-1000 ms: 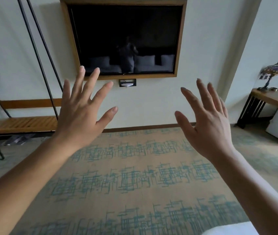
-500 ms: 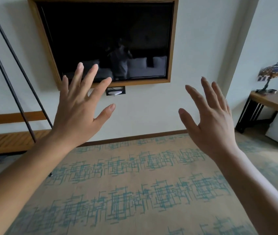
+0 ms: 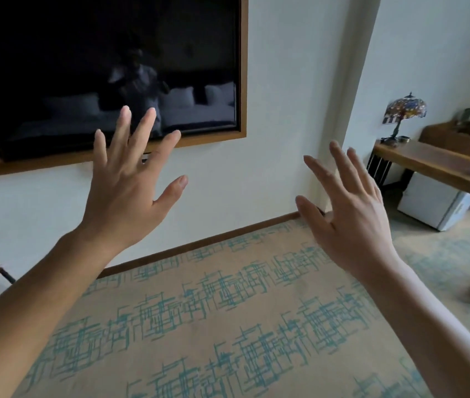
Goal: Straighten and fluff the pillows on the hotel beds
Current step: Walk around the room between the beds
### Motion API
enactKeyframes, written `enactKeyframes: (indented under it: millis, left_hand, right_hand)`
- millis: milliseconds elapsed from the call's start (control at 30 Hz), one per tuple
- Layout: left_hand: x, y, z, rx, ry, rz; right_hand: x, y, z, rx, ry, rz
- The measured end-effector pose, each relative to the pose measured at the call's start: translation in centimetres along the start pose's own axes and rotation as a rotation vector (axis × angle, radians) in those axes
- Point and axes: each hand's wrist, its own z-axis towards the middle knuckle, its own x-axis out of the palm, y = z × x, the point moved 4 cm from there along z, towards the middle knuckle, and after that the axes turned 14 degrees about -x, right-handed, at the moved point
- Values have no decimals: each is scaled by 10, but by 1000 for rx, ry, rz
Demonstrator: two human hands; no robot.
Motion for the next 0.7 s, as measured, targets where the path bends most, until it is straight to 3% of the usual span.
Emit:
enactKeyframes:
  millis: [67,367,700]
  left_hand:
    - [17,-1,25,59,-53,40]
    - [152,-45,116,219,-14,-164]
    - [291,-212,217,346,131,-359]
  right_hand:
    - [7,-14,16,21,-39,-11]
    - [55,-110,45,201,6,-147]
    - [42,-293,33,383,-29,-282]
